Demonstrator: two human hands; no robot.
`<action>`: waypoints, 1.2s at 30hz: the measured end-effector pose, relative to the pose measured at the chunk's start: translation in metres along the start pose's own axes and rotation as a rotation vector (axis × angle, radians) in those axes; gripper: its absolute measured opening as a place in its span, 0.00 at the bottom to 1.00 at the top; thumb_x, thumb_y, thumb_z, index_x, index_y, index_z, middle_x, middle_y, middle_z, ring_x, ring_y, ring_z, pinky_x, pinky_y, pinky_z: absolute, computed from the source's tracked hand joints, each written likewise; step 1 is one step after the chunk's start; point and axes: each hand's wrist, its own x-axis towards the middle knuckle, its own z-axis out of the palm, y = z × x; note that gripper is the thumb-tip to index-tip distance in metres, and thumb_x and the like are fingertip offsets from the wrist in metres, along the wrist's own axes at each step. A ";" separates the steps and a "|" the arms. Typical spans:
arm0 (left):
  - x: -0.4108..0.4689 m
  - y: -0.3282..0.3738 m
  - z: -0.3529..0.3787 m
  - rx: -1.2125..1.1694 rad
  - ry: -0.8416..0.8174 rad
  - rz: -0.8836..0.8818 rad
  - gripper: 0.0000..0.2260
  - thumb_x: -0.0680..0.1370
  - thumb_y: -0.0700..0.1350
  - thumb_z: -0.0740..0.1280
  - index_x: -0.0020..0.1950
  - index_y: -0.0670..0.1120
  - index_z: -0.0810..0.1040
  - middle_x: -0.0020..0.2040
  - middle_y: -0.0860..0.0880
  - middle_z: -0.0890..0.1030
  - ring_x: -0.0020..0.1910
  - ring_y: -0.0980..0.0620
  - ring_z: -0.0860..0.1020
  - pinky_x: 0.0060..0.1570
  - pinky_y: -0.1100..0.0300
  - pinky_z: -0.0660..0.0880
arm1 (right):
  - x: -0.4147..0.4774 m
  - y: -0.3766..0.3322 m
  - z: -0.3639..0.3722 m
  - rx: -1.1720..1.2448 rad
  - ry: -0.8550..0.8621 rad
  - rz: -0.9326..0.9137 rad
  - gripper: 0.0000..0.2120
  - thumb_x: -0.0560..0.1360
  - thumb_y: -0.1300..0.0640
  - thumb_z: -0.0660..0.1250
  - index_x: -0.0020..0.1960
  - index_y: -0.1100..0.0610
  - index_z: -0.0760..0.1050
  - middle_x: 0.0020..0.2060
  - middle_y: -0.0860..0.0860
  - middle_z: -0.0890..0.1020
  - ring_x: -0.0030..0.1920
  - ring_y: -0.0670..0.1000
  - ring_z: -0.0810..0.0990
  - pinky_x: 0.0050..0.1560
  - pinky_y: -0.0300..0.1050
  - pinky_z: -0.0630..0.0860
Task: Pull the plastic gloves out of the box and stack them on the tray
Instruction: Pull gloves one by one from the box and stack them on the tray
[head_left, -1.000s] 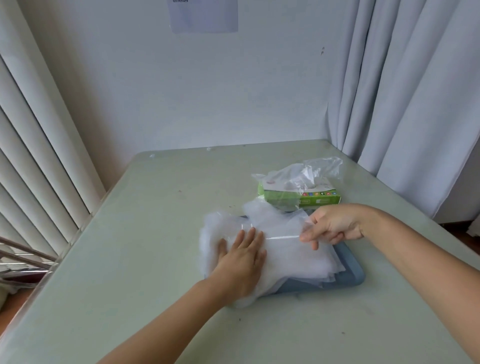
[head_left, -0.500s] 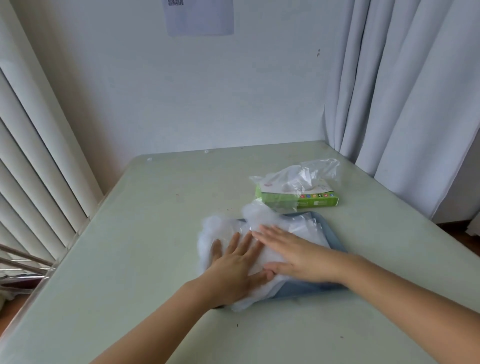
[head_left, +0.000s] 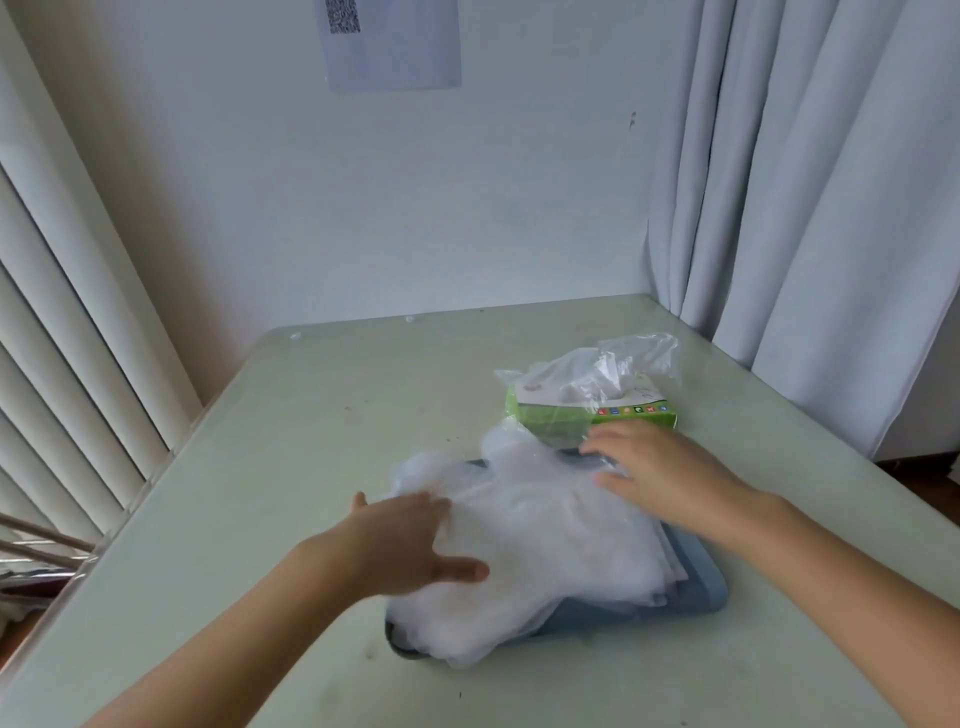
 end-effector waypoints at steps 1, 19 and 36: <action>0.004 0.001 -0.009 -0.018 0.065 0.009 0.36 0.74 0.69 0.58 0.77 0.53 0.57 0.76 0.53 0.62 0.74 0.52 0.60 0.75 0.44 0.47 | 0.009 0.010 -0.002 -0.028 0.069 0.005 0.19 0.77 0.58 0.64 0.68 0.51 0.71 0.66 0.46 0.72 0.68 0.48 0.67 0.65 0.43 0.67; 0.057 0.041 -0.011 -0.697 0.787 0.264 0.06 0.77 0.42 0.66 0.49 0.49 0.82 0.51 0.54 0.79 0.48 0.56 0.78 0.51 0.69 0.72 | 0.079 0.018 -0.001 0.491 0.563 0.088 0.04 0.75 0.58 0.70 0.47 0.55 0.84 0.37 0.37 0.82 0.36 0.40 0.80 0.40 0.28 0.70; 0.049 0.034 -0.019 -2.480 -0.578 0.819 0.52 0.68 0.72 0.63 0.71 0.28 0.61 0.72 0.31 0.63 0.69 0.31 0.66 0.69 0.37 0.61 | -0.031 -0.015 -0.089 1.021 -0.082 -0.293 0.07 0.75 0.60 0.66 0.43 0.55 0.83 0.61 0.49 0.80 0.67 0.48 0.73 0.65 0.38 0.68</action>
